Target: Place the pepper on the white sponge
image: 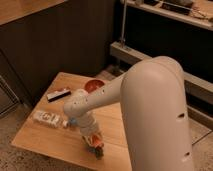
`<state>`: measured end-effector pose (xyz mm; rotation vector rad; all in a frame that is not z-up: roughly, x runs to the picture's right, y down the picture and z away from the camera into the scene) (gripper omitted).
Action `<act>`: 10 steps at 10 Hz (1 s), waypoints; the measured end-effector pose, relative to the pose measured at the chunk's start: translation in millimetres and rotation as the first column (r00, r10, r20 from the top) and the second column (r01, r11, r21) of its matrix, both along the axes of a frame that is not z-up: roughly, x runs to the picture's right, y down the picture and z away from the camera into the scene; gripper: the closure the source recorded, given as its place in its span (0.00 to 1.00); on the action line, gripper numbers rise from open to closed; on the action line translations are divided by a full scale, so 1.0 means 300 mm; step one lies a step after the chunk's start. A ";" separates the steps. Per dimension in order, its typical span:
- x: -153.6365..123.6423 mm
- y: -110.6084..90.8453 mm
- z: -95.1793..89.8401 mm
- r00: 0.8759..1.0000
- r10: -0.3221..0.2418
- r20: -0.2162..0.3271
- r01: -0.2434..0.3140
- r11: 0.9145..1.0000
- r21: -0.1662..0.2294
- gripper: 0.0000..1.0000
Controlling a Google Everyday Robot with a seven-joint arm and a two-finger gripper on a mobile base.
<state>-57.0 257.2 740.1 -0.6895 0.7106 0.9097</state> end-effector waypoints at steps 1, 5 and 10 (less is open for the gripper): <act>0.000 0.000 0.000 1.000 0.002 0.000 -0.002 1.000 0.001 0.40; 0.000 0.000 -0.002 1.000 0.007 -0.004 -0.007 1.000 0.003 0.40; -0.024 -0.089 -0.007 0.996 0.090 -0.007 -0.089 0.993 0.074 0.40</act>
